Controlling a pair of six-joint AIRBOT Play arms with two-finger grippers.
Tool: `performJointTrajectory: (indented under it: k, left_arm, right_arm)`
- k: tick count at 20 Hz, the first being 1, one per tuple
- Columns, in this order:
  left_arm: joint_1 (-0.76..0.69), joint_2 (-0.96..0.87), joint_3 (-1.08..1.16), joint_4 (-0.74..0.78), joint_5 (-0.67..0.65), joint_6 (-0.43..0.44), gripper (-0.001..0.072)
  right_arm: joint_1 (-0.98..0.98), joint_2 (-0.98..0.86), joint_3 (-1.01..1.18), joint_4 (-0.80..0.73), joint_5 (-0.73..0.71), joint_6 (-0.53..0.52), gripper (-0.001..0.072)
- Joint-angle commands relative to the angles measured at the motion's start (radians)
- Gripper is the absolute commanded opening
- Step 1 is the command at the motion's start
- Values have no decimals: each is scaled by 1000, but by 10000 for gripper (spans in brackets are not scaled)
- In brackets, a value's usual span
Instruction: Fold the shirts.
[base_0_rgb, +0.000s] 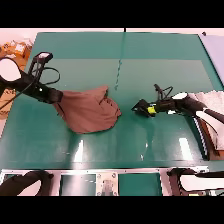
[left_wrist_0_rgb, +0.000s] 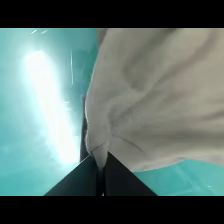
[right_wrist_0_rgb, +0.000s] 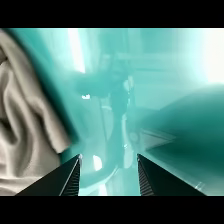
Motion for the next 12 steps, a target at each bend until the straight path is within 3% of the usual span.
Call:
performJointTrajectory:
  k: [1, 3, 4, 7, 9, 12]
  left_arm:
    - [33, -15, -68, -5, 51, 38, 28]
    - [33, -27, -91, -5, 67, 38, 27]
    - [33, -31, -95, -5, 67, 39, 27]
    - [33, -31, -97, -4, 70, 57, 28]
    - [33, -31, -97, 9, 65, 56, 27]
    - [33, -29, -84, 113, 54, 41, 27]
  right_arm:
    - [138, -11, 2, 63, -61, 6, 424]
    - [232, -41, 2, 134, -122, 5, 421]
    - [272, -62, 8, 162, -167, 4, 380]
    - [308, -122, 63, 162, -199, 5, 203]
    - [283, -129, 90, 161, -200, 4, 31]
    - [192, -112, 149, 145, -107, -23, 12]
